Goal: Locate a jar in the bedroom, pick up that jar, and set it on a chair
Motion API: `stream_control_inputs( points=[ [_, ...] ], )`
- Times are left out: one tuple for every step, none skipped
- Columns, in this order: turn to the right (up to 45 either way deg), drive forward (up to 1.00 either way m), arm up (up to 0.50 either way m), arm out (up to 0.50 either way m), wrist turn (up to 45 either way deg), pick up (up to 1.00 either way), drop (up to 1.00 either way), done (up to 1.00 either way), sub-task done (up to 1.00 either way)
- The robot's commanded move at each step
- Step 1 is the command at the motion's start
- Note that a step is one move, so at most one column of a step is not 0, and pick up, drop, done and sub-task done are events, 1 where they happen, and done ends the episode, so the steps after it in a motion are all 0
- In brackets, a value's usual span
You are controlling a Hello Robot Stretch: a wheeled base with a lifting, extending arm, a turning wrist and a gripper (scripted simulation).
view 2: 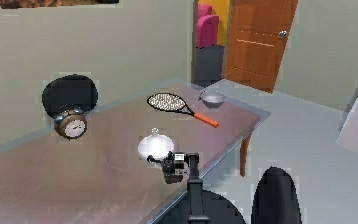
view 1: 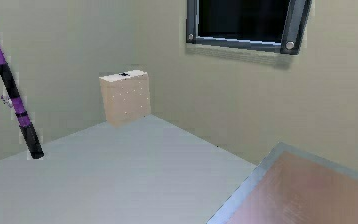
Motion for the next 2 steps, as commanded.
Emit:
stream_control_inputs(
  points=[
    [0.0, 0.00, 0.10, 0.00, 0.0, 0.00, 0.00, 0.00, 0.00],
    [0.0, 0.00, 0.26, 0.00, 0.0, 0.00, 0.00, 0.00, 0.00]
  ],
)
